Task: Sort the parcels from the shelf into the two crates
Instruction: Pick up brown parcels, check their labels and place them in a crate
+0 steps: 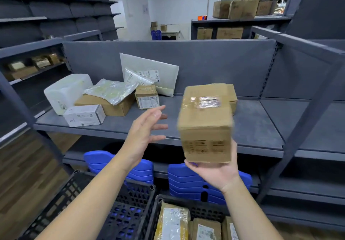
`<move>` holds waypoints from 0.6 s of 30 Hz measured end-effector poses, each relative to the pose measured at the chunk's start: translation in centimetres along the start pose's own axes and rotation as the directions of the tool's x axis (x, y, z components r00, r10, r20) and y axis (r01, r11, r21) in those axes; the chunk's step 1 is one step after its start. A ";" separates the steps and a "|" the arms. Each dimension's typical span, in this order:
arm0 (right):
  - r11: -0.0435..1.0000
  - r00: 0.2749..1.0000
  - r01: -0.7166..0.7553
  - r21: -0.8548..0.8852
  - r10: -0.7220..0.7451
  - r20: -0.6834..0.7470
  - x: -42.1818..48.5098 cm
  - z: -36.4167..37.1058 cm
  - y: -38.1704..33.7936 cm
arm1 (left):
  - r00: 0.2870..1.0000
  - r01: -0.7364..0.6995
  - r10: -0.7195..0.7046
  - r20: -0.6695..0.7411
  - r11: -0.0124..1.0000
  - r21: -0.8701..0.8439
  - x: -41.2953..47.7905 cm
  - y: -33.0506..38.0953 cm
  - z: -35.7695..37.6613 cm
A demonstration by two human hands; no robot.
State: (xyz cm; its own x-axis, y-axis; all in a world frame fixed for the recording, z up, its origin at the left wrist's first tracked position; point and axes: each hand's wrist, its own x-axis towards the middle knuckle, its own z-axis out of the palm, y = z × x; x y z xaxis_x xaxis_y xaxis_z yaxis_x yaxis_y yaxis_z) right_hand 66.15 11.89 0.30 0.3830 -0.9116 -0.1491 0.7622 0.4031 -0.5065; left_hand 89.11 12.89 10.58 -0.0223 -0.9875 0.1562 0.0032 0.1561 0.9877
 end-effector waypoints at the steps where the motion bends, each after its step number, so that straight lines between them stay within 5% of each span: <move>1: 0.996 0.998 0.053 -0.070 -0.055 -0.034 -0.1 0.3 -0.5 | 0.999 0.004 -0.005 0.038 1.000 0.024 0.0 0.3 0.1; 4: 0.911 0.975 0.169 -0.377 -0.211 -0.072 -0.9 1.7 -1.5 | 0.984 0.069 -0.089 0.154 0.989 0.132 -0.2 0.6 0.7; 8: 0.720 0.941 0.277 -0.636 -0.337 0.028 -2.3 1.7 -2.5 | 0.978 0.125 -0.156 0.141 0.971 0.205 -0.7 -1.0 1.8; 18: 0.546 0.906 0.303 -0.781 -0.420 0.058 -6.1 -3.5 -3.9 | 0.987 0.082 -0.114 0.112 0.962 0.261 -3.4 -5.2 6.2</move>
State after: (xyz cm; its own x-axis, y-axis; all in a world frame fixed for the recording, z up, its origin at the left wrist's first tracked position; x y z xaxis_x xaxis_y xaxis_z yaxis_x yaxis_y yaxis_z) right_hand 59.02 15.55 0.26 0.0571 -0.9903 0.1269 0.1245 -0.1190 -0.9851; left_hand 82.99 15.52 4.90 -0.1346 -0.9900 0.0413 -0.2592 0.0754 0.9629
